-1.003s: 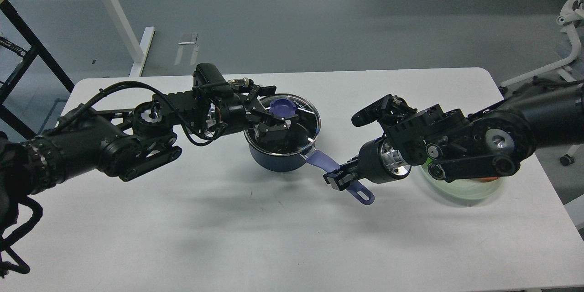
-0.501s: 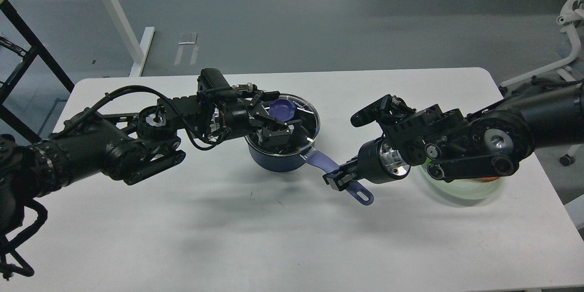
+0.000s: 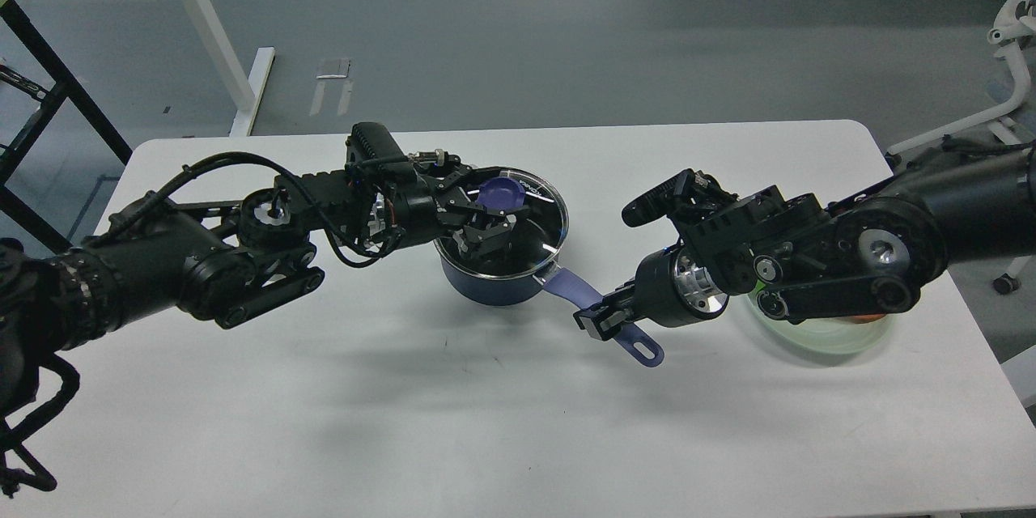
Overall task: Open pot lid
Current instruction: 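Lift the glass lid off the pot and carry it away with left gripper, then set the glass lid on the table and release it with left gripper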
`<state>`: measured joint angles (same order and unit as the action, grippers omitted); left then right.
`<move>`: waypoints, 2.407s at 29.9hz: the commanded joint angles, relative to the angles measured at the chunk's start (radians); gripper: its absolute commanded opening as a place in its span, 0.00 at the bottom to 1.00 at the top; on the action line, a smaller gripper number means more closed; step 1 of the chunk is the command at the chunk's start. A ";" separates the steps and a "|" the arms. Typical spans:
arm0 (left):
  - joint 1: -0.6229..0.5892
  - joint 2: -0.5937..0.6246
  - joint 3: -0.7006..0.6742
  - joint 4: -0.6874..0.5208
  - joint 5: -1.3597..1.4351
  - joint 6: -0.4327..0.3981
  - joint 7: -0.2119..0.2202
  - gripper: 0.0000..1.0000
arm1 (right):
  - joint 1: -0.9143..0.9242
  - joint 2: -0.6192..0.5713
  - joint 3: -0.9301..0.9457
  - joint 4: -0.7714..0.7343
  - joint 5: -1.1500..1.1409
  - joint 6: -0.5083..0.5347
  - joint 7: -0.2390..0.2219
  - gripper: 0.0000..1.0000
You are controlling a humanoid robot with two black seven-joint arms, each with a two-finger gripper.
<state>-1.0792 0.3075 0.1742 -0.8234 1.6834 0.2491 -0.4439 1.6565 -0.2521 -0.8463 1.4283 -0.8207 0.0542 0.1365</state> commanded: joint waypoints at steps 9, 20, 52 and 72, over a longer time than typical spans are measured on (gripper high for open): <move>-0.004 0.001 -0.002 0.007 -0.005 0.006 -0.001 0.50 | 0.002 -0.001 0.001 -0.002 0.000 -0.001 0.000 0.20; -0.027 0.093 -0.013 -0.074 -0.070 0.003 -0.002 0.49 | 0.000 -0.009 0.003 -0.002 0.002 -0.001 0.000 0.20; 0.271 0.423 0.106 0.158 -0.116 0.133 -0.045 0.51 | 0.022 -0.006 0.004 -0.002 -0.001 -0.001 0.000 0.21; 0.226 0.427 0.087 0.141 -0.384 0.122 -0.045 0.99 | 0.023 -0.007 0.007 -0.003 -0.005 -0.001 0.000 0.27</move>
<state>-0.8232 0.7305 0.2632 -0.6765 1.3975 0.3809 -0.4889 1.6784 -0.2613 -0.8395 1.4260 -0.8254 0.0538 0.1365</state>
